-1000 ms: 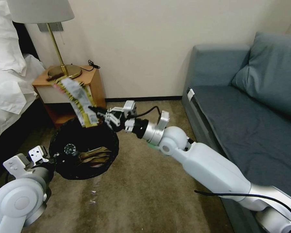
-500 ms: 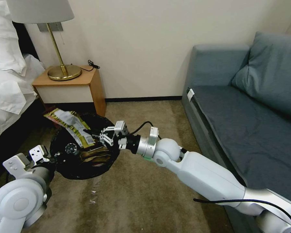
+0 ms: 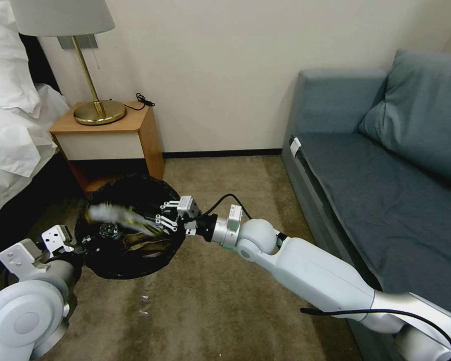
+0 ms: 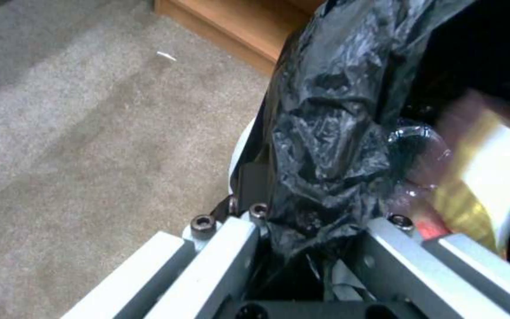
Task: Pick up the trash bin, then pick up the garbage on the floor and place it into the trash bin.
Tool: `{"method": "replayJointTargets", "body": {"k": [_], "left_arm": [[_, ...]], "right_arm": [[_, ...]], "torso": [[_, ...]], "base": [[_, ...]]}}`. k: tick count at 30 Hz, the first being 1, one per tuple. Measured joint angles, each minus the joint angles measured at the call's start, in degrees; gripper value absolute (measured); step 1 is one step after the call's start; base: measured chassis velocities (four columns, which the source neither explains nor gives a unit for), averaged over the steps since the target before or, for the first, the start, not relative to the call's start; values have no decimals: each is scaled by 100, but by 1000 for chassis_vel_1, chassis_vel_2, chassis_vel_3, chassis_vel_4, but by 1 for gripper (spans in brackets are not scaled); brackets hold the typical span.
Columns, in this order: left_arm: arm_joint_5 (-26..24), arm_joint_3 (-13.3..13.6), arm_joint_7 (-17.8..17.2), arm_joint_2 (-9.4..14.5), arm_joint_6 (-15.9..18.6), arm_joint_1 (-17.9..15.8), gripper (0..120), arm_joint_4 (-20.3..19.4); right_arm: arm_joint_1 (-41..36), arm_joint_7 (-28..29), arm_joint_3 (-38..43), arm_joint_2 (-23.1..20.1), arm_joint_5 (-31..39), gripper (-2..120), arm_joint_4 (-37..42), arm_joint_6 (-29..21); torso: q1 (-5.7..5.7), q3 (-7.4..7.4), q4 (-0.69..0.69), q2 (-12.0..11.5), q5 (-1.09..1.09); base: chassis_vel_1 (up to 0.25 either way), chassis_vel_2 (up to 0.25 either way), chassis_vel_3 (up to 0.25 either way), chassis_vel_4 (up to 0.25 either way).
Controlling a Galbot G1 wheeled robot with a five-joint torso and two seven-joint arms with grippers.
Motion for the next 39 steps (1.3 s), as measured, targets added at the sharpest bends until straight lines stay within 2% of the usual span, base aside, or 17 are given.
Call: {"method": "replayJointTargets", "body": {"k": [3,5,7,8,10,11,13,14,15,18,20,21,22,23,26,35,39], "left_arm": [[-48,-22,-19,25,0,7,1,-4],[-70,-27,-30,30,0,6,1,-1],[-215,-62,-94,51,0,-29,1,92],[-215,-62,-94,51,0,-29,1,92],[-461,-153,-162,40,-2,-37,1,155],[-461,-153,-162,40,-2,-37,1,155],[-941,-243,-339,8,-38,-83,1,180],[-941,-243,-339,8,-38,-83,1,180],[-1313,-244,-493,-18,-49,-168,1,254],[-1453,-235,-580,-39,-52,-221,1,340],[-1658,-151,-643,-102,-9,-386,1,662],[-1658,-151,-643,-102,-9,-386,1,662],[-1752,-73,-754,-161,20,-545,1,961],[-1752,-73,-754,-161,20,-545,1,961],[-1912,22,-1078,-293,47,-767,1,1429],[-1907,53,-1082,-349,62,-835,1,1744],[-1715,91,-890,-375,62,-922,1,2022]], "right_arm": [[35,13,71,-24,86,48,57,33],[41,11,118,-42,128,50,97,47],[70,0,438,-177,369,64,394,109],[70,0,438,-177,369,64,394,109],[89,182,822,-288,706,73,742,159],[89,182,822,-288,706,73,742,159],[-34,449,1461,-499,965,85,1129,103],[-34,449,1461,-499,965,85,1129,103],[-167,531,1813,-655,1007,92,1279,42],[-278,588,2017,-780,1015,97,1381,9],[-582,683,2340,-1046,985,99,1546,-42],[-582,683,2340,-1046,985,99,1546,-42],[-872,705,2504,-1187,827,100,1599,-39],[-872,705,2504,-1187,827,100,1599,-39],[-1444,710,2744,-1286,505,100,1649,10],[-1875,704,2896,-1332,328,100,1724,54],[-2113,697,2967,-1378,222,100,1754,79]], "torso": [[0,0,1,0,0],[0,0,2,0,0],[0,0,-1,0,0],[0,0,-1,0,0],[0,0,0,0,0],[0,0,0,0,0],[0,-1,3,0,1],[0,-1,3,0,1],[0,0,-1,0,1],[0,0,-5,0,2],[0,-1,-1,0,1],[0,-1,-1,0,1],[0,-1,-1,0,0],[0,-1,-1,0,0],[0,0,-1,0,1],[0,0,2,0,0],[0,0,-1,0,0]], "base": [[0,0,0,0],[0,0,0,0],[0,0,0,0],[0,0,0,0],[0,0,0,0],[0,0,0,0],[0,0,0,0],[0,0,0,0],[0,0,0,0],[0,0,0,0],[0,0,0,0],[0,0,0,0],[0,0,0,0],[0,0,0,0],[0,0,0,0],[0,0,0,0],[0,0,0,0]]}}
